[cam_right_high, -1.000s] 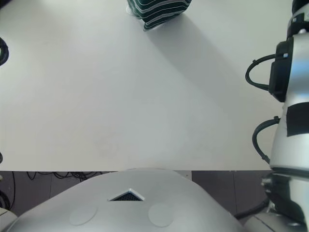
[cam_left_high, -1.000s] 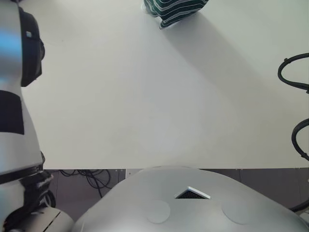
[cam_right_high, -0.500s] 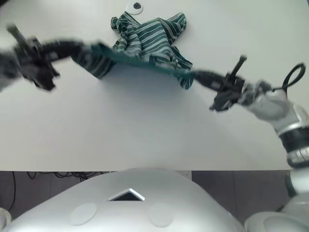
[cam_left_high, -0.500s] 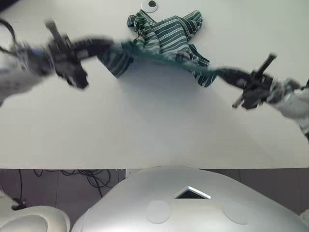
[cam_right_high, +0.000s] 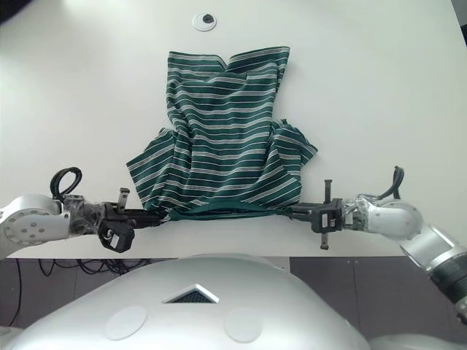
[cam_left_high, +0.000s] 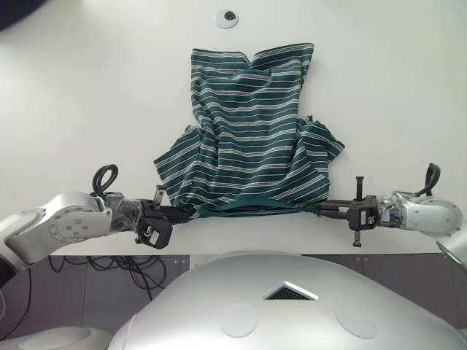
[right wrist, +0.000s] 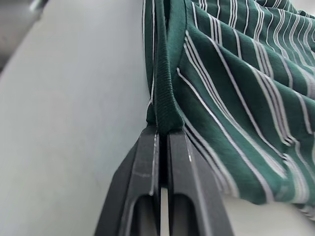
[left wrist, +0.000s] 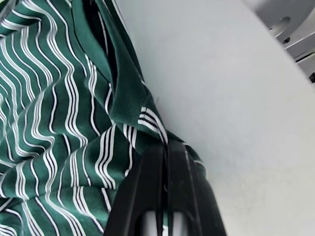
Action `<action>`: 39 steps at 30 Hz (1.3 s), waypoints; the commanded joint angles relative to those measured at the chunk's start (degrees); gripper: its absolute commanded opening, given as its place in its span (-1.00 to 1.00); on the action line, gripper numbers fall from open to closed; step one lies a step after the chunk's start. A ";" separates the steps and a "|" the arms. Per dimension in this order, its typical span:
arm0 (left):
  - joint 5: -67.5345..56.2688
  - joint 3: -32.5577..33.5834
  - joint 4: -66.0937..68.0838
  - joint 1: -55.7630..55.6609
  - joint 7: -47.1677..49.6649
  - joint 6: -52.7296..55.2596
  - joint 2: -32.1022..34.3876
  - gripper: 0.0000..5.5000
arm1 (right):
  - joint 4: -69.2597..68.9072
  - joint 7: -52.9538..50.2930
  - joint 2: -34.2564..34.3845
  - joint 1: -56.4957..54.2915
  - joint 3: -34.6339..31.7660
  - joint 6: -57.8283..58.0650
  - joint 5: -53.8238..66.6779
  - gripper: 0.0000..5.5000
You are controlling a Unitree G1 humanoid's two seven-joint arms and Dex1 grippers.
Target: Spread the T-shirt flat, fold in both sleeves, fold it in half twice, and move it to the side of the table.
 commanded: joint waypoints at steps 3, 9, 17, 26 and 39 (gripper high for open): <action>-4.54 4.65 -4.09 7.38 -4.41 1.91 0.13 -1.00 | -7.50 4.41 -1.64 7.83 -4.82 7.18 6.84 -0.99; -11.62 11.46 -6.21 9.66 -8.37 5.89 -1.29 -0.71 | -12.36 6.11 -0.41 10.68 -11.03 14.63 9.10 -0.85; -22.89 21.58 -6.77 15.08 -16.37 8.27 0.59 -0.43 | -15.27 11.79 -1.89 17.44 -21.35 14.36 11.15 -0.52; -4.78 16.79 21.41 -24.43 -4.12 14.39 -35.94 -0.43 | -5.43 3.43 16.26 -2.96 -24.21 15.25 -2.20 -0.52; 19.28 8.92 81.47 -47.47 17.06 4.66 -52.66 -0.43 | 11.24 -5.38 18.35 -8.46 -18.95 11.45 -29.16 -0.52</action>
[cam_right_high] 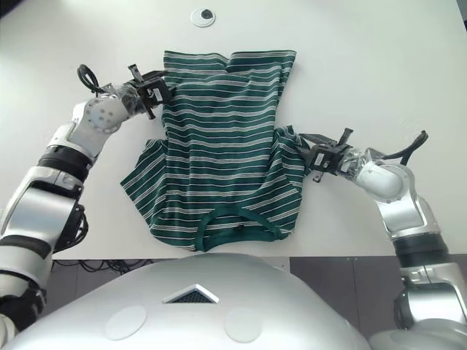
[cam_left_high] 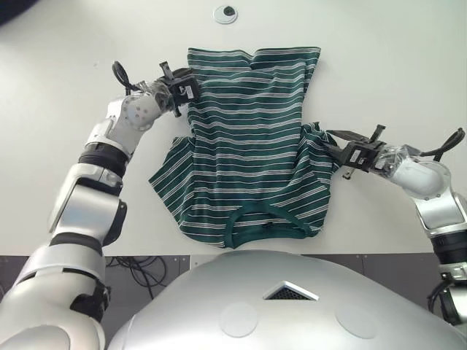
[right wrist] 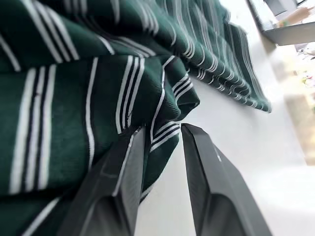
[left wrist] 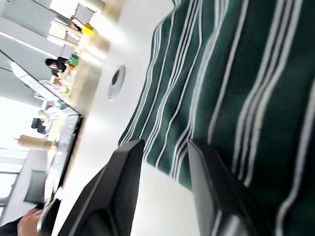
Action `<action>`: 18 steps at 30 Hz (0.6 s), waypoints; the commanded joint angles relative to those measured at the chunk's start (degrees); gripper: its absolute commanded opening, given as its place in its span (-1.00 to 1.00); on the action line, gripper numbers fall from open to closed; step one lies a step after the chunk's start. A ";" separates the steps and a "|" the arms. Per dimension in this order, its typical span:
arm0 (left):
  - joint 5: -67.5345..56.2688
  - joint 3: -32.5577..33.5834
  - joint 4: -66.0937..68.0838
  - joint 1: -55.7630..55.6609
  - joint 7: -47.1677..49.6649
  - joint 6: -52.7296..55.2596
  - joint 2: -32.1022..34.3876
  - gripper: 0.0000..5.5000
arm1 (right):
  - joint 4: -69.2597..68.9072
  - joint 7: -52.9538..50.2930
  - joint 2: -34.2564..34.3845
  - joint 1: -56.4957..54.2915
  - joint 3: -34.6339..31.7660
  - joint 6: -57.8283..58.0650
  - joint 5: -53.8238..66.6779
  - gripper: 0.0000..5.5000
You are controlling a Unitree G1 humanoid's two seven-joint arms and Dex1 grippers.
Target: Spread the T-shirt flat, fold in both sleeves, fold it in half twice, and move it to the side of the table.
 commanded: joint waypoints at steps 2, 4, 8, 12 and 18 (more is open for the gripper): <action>4.70 -1.41 11.88 -1.34 3.75 -1.42 -0.25 -0.43 | 2.06 4.98 -6.41 5.71 0.44 0.55 -2.31 -0.52; 4.68 -0.67 13.81 -1.14 4.50 -2.33 0.56 -0.43 | 0.95 7.33 -9.99 9.40 -1.30 1.62 -0.36 -0.52; 3.76 0.96 14.74 -1.08 4.60 -4.50 2.03 -0.43 | -1.37 8.79 -13.08 13.17 -5.07 2.26 3.50 -0.52; 0.47 3.94 11.58 -0.27 2.16 -10.82 1.94 -0.43 | -2.63 8.33 -11.95 12.41 -6.54 1.58 4.97 -0.52; -13.78 12.74 -5.49 7.12 -7.73 -18.19 4.23 -0.43 | -2.38 6.93 -10.43 11.55 -7.73 1.00 5.32 -0.52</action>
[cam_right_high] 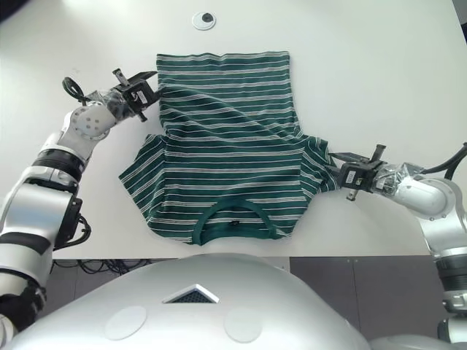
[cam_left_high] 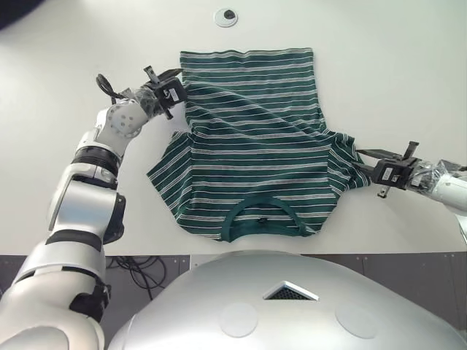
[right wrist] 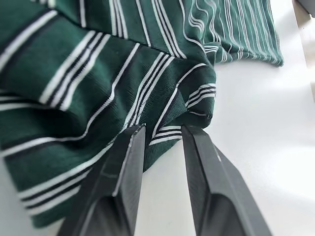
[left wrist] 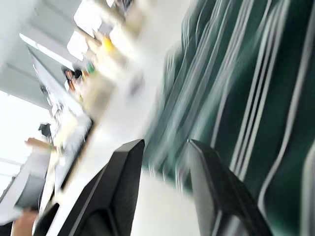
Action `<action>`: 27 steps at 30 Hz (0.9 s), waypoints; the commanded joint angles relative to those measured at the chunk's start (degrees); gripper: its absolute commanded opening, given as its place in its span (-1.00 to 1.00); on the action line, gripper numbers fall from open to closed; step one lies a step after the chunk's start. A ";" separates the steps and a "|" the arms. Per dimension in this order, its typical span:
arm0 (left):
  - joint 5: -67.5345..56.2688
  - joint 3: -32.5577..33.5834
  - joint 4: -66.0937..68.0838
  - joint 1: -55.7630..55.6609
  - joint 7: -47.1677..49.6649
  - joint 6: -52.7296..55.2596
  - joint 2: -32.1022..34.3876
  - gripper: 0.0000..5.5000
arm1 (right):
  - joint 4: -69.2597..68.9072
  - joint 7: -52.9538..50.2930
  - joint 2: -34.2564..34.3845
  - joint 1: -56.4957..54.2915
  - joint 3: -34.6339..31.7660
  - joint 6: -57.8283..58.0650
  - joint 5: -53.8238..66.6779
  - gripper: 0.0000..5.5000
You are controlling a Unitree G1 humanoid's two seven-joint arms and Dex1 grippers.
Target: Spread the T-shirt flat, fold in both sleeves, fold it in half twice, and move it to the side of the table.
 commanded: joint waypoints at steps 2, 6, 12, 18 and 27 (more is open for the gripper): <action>-11.29 9.29 -14.78 6.04 -6.62 1.16 7.09 -0.43 | -0.13 0.23 0.57 1.63 -0.91 0.63 -0.21 -0.52; -27.06 16.31 -32.68 22.71 -20.28 14.48 15.73 -0.43 | -2.14 -2.13 2.10 2.21 -2.89 -0.04 0.39 -0.52; -58.68 26.06 -47.13 50.82 -52.35 44.33 24.20 -0.36 | -2.99 -3.97 4.38 2.53 -3.47 0.39 0.37 -0.51; -51.77 26.41 -43.55 51.88 -49.50 49.23 21.06 -0.13 | -3.29 -3.94 5.56 2.37 -2.96 0.48 -0.15 -0.51; -45.07 23.15 -48.28 49.14 -43.96 55.51 16.47 -0.13 | -3.67 -4.42 5.84 3.42 -3.12 0.51 -0.40 -0.51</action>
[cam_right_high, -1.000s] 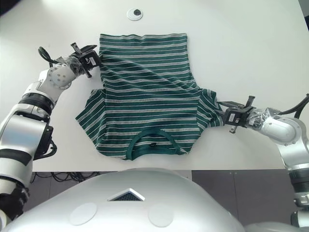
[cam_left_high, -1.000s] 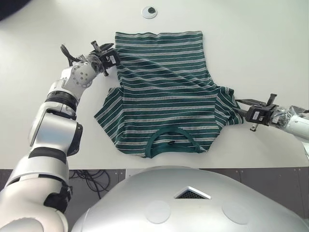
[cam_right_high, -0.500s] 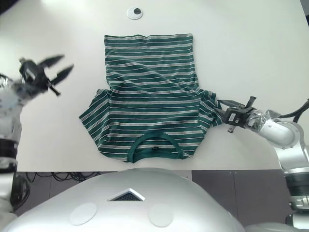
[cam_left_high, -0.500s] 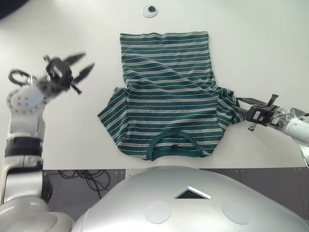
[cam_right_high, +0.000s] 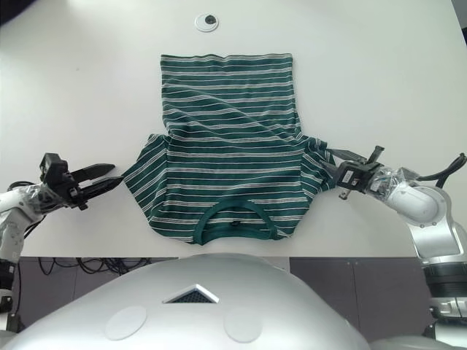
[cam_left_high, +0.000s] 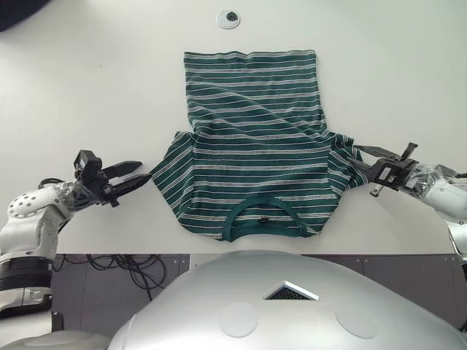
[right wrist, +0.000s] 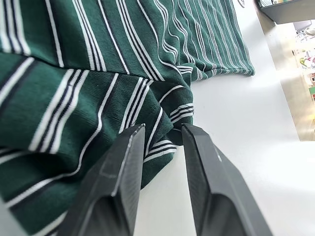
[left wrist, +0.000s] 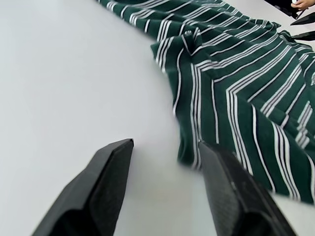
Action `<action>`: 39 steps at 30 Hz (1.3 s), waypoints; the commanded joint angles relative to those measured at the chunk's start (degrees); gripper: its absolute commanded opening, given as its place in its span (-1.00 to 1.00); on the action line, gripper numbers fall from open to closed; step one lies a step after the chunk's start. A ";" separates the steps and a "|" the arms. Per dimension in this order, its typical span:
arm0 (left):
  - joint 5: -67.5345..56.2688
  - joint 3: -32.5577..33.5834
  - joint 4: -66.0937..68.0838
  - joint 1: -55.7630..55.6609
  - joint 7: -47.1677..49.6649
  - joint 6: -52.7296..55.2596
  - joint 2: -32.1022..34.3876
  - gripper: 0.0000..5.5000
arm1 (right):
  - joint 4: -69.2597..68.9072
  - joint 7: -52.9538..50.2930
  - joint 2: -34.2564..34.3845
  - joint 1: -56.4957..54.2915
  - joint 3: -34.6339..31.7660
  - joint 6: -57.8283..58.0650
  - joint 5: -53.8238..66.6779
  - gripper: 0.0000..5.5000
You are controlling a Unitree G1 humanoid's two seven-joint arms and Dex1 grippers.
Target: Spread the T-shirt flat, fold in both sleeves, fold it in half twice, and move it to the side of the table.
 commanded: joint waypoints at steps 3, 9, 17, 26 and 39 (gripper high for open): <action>3.33 -1.80 -2.54 2.24 -0.27 2.69 -0.91 -0.26 | -0.72 0.01 1.03 0.18 -0.20 0.57 -0.55 -0.51; 4.91 -1.95 -0.97 2.84 -1.64 1.13 -1.27 -0.53 | -0.74 0.01 1.17 -0.35 0.14 0.66 -0.84 -0.51; 7.16 -2.33 1.51 1.87 -2.74 -0.82 -0.72 -0.99 | -0.58 0.08 1.33 -0.58 0.58 0.58 -1.09 -0.51; -6.12 3.69 -8.14 0.29 -5.86 10.56 -1.56 -1.00 | -0.50 0.45 1.42 -0.78 0.74 0.35 -0.05 -0.51; -4.04 -7.52 -16.20 -6.02 -1.41 15.36 -12.75 -1.00 | -2.49 5.71 2.85 -2.44 0.31 1.60 8.42 -0.51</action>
